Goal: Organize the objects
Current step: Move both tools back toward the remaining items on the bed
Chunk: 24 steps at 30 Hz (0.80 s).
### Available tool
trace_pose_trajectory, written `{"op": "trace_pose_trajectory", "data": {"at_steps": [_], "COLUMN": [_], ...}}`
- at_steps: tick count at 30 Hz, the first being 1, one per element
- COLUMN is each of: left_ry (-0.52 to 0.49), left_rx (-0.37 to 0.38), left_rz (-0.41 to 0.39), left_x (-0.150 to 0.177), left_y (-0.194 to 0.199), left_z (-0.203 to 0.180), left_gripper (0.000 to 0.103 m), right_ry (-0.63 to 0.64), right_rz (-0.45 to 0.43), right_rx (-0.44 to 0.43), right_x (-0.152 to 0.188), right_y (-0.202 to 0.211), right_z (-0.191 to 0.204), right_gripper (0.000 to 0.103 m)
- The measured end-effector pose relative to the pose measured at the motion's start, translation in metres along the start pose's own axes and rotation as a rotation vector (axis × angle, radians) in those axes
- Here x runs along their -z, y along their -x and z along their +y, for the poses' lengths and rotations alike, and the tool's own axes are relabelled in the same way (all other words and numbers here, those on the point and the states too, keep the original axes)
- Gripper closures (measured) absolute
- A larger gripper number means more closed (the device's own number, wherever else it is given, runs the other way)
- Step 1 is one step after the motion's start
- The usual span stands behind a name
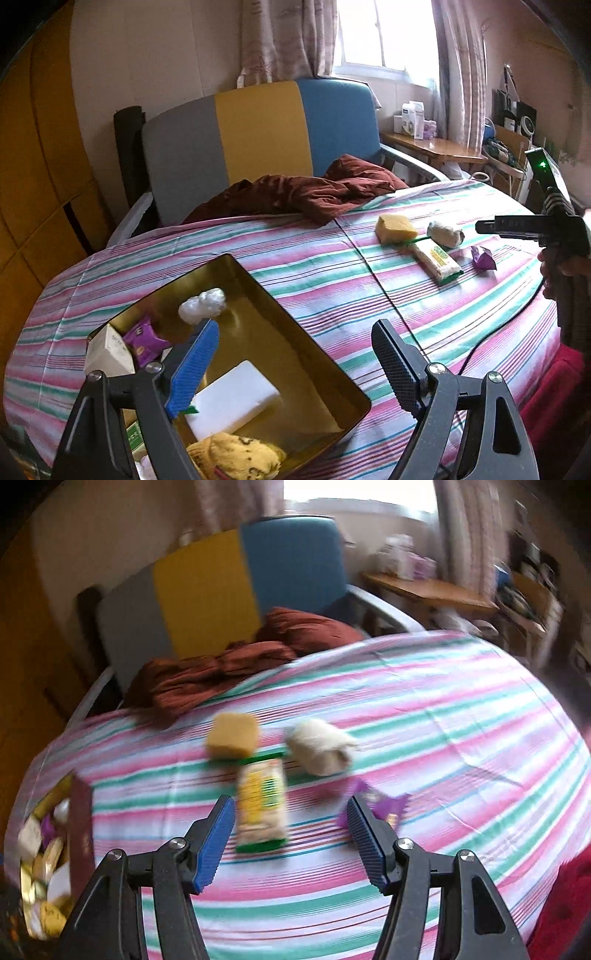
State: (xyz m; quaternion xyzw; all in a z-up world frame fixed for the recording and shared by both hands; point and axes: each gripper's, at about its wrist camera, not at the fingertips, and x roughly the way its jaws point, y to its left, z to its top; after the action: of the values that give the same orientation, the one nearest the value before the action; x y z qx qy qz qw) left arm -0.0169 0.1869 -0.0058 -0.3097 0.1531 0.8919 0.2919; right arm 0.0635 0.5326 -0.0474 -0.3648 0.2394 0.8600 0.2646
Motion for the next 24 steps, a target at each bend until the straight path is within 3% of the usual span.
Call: {"op": "trace_pose_trajectory", "data": {"at_steps": [3,24], "left_ry": [-0.011,-0.062], "left_rx": [0.011,0.170], "left_rz": [0.011,0.124], "left_x": [-0.003,-0.038], "left_y": [-0.007,-0.079], "left_z": [-0.008,-0.085], "left_gripper": [0.018,0.018], "right_ry": [-0.077,-0.258], "right_rz": [0.027,0.068], "right_rx": [0.020,0.055], "right_x": [0.001,0.002], "right_y": [-0.006,-0.007], "right_z": [-0.018,-0.057], "right_gripper": [0.039,0.039]}}
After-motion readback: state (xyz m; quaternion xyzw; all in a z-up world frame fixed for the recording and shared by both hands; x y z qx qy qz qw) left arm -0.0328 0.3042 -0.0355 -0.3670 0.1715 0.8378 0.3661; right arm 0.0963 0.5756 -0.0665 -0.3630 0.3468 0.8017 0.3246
